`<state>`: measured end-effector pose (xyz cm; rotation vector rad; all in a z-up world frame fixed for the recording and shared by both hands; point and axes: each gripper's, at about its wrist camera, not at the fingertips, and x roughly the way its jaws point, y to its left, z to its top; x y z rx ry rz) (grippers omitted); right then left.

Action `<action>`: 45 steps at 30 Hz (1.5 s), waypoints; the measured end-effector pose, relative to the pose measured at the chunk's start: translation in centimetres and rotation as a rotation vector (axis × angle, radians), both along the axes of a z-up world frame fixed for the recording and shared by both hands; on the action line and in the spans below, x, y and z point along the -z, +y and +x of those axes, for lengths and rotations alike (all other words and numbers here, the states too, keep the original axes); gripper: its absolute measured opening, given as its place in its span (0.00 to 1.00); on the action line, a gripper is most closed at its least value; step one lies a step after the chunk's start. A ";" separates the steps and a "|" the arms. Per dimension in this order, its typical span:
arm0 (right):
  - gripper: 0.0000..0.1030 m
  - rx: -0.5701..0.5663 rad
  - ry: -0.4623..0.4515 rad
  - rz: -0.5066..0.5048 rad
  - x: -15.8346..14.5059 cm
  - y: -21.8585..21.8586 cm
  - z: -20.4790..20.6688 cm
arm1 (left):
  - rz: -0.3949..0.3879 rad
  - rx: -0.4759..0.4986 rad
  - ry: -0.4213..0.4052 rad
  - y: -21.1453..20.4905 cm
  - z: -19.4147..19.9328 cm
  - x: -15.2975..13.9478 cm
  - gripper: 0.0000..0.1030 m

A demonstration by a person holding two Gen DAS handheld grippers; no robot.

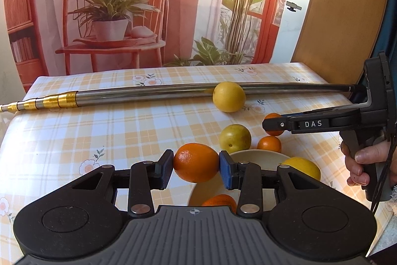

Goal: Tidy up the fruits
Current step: 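Carry the orange toward the plate with the left gripper while the right gripper grasps the mandarin, then lower the orange into the plate and open the left gripper while the right gripper holds the mandarin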

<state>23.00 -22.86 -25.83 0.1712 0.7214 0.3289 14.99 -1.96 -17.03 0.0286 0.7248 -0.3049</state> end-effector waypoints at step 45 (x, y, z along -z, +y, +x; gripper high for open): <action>0.32 -0.126 -0.066 0.036 -3.0 2.3 -14.2 | -0.032 0.168 0.204 -2.6 -7.7 2.1 0.41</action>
